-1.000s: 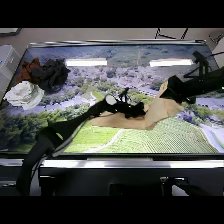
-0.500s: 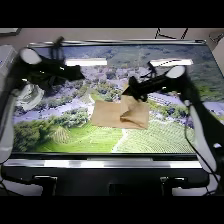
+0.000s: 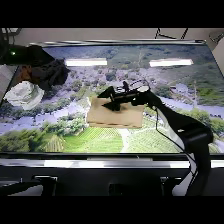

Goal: Fold the clothes and pants, and hang the long-sleeved shirts on hangers.

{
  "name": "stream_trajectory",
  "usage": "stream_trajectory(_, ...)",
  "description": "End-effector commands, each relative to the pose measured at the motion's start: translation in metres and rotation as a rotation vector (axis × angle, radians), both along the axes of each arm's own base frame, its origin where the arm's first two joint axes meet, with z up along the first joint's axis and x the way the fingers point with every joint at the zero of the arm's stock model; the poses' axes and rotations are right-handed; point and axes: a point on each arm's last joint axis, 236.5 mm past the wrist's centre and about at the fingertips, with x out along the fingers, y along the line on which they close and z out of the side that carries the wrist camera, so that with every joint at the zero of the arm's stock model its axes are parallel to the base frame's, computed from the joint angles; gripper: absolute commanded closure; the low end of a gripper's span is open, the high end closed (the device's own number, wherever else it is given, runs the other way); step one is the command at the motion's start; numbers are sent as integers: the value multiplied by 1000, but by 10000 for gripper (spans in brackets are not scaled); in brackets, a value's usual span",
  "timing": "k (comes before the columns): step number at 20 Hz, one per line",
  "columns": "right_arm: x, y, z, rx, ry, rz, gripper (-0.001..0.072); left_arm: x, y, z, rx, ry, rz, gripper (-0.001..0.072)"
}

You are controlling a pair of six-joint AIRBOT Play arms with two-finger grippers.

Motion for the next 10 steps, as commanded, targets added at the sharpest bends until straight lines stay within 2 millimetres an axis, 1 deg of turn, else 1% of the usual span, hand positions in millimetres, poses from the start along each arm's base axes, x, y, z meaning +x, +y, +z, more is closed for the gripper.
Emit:
stream_trajectory(1, 14, -93, 14, -112, -48, -16, 108, -3, 5, 6, 12, -20, 4, 688)
stream_trajectory(2, 16, -136, 12, -213, -49, -40, 100, -3, 5, 6, 13, -20, 5, 688)
stream_trajectory(3, 12, -184, 4, -342, -35, -57, 83, -3, 6, 6, 15, -20, 6, 688)
stream_trajectory(4, 1, -229, -6, -474, 1, -64, 59, -3, 6, 6, 15, -20, 6, 687)
stream_trajectory(5, -16, -273, -22, -613, 65, -60, 61, -3, 6, 6, 14, -20, 6, 688)
stream_trajectory(6, -35, -302, -36, -704, 133, -50, 62, -3, 6, 6, 14, -20, 6, 688)
stream_trajectory(7, -52, -314, -51, -734, 193, -26, 63, -3, 6, 6, 14, -20, 6, 687)
stream_trajectory(8, -61, -310, -64, -724, 213, -9, 64, -3, 6, 6, 14, -20, 6, 688)
stream_trajectory(9, -64, -295, -76, -682, 183, 7, 65, -3, 5, 6, 12, -18, 7, 688)
stream_trajectory(10, -61, -275, -85, -620, 138, 9, 67, -3, 5, 5, 11, -16, 7, 687)
